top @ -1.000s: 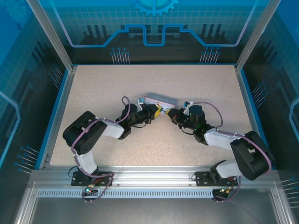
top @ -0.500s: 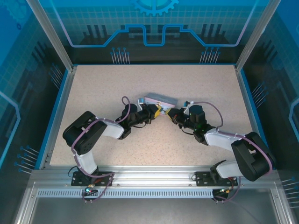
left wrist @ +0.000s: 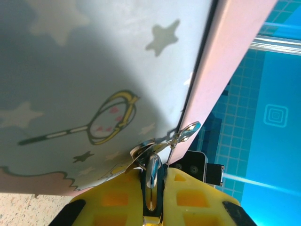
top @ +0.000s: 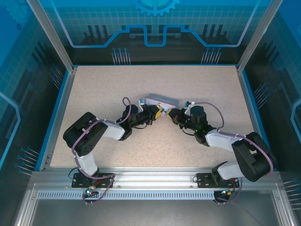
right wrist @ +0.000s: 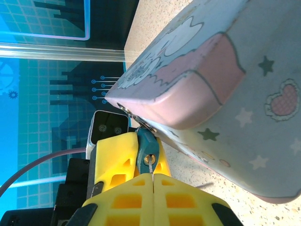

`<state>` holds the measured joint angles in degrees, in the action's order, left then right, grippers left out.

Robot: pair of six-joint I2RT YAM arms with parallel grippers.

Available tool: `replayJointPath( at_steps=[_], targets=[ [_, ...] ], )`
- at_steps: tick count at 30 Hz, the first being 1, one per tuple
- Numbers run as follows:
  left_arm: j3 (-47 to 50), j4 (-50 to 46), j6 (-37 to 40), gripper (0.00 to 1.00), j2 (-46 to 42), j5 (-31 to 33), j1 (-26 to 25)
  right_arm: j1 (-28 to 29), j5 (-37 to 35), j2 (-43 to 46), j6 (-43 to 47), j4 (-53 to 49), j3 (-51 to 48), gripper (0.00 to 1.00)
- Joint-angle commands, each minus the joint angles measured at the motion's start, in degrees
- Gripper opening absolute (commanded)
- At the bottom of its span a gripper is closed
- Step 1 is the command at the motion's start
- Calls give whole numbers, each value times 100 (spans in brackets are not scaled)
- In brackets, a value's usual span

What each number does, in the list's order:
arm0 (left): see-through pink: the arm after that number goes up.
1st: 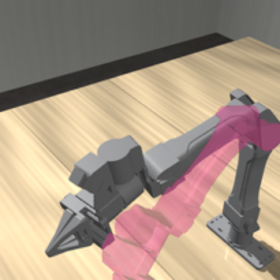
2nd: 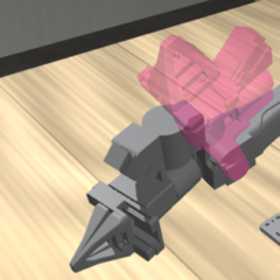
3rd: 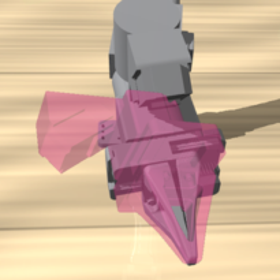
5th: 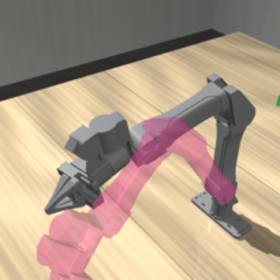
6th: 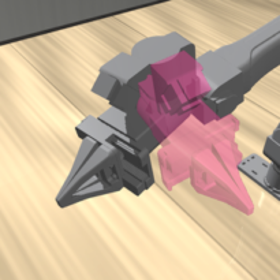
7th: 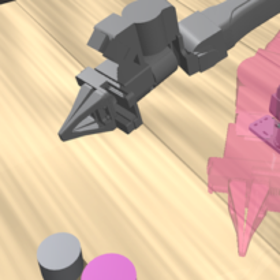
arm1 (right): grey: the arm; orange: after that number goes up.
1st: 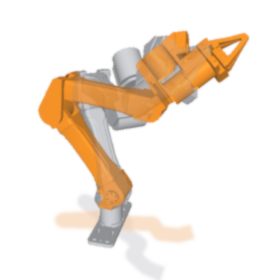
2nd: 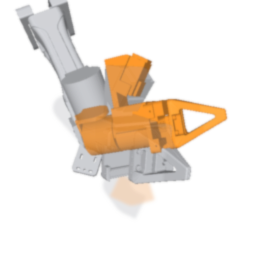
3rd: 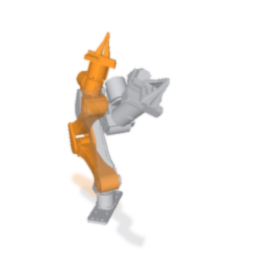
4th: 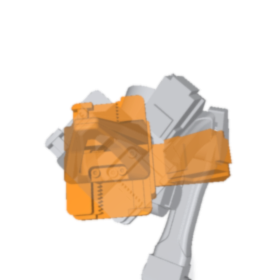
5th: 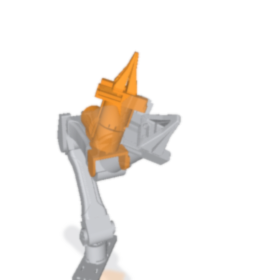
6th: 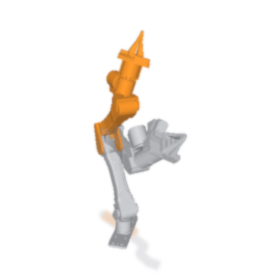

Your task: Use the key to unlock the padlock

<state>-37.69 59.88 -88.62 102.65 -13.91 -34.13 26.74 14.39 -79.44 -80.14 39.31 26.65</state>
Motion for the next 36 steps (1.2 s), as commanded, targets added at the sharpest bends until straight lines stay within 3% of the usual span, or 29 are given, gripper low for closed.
replayJointPath(
  at_steps=[1,18,36],
  targets=[
    [51,374,-82,0,-152,-147,-64,86,25,-145,-102,544,33,0],
    [52,511,-164,0,-145,-121,-125,190,-27,-384,-421,550,-115,0],
    [-1,551,-186,0,-117,-97,-158,226,-185,-734,-1549,1191,-217,0]
  ],
)
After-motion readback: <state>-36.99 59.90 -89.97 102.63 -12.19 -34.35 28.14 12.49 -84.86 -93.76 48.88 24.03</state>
